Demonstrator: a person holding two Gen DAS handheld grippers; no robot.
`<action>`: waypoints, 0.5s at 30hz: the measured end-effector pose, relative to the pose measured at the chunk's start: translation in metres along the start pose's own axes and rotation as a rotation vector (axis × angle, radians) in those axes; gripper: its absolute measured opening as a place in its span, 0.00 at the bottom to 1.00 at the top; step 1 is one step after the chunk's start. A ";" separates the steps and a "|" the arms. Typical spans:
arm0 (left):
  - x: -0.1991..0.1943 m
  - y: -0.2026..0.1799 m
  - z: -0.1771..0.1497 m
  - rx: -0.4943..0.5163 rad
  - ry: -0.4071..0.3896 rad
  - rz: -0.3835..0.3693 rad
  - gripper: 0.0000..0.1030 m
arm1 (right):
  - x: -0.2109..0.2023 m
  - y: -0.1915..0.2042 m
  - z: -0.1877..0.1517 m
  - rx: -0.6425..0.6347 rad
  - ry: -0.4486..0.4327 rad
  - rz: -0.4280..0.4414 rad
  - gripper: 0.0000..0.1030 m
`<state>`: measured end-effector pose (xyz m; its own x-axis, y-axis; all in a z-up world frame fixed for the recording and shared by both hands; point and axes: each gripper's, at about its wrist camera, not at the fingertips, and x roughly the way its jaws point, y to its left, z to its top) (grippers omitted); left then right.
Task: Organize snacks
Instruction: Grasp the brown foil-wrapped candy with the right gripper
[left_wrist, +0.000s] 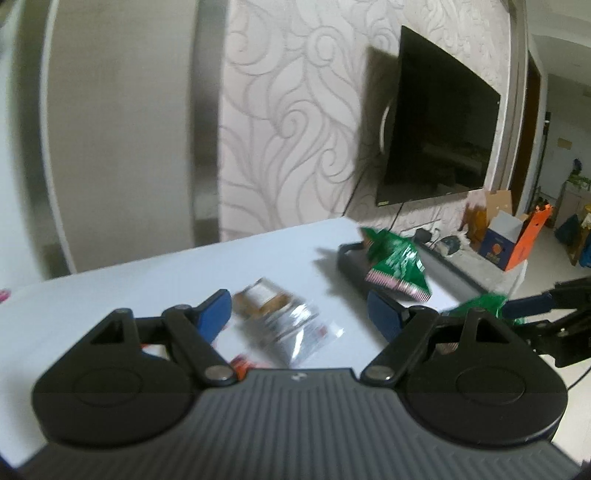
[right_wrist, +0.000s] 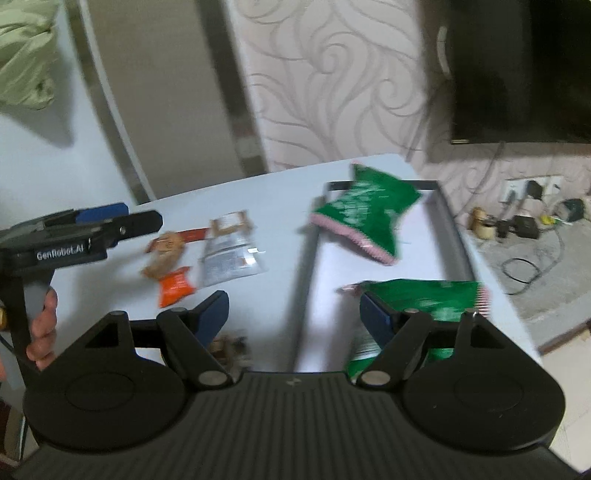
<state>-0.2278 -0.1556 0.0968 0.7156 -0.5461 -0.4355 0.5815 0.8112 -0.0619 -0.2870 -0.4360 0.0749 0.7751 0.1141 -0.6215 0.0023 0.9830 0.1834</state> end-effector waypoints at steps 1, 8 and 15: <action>-0.005 0.003 -0.006 0.003 0.010 0.007 0.80 | 0.003 0.008 -0.003 -0.019 0.006 0.023 0.78; -0.026 0.011 -0.039 0.048 0.060 0.022 0.80 | 0.042 0.064 -0.035 -0.193 0.145 0.109 0.48; -0.039 0.012 -0.052 0.084 0.075 0.018 0.80 | 0.071 0.081 -0.052 -0.228 0.212 0.060 0.36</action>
<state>-0.2687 -0.1138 0.0667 0.6970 -0.5121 -0.5020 0.6017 0.7984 0.0209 -0.2651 -0.3407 0.0060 0.6204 0.1765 -0.7642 -0.1993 0.9778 0.0641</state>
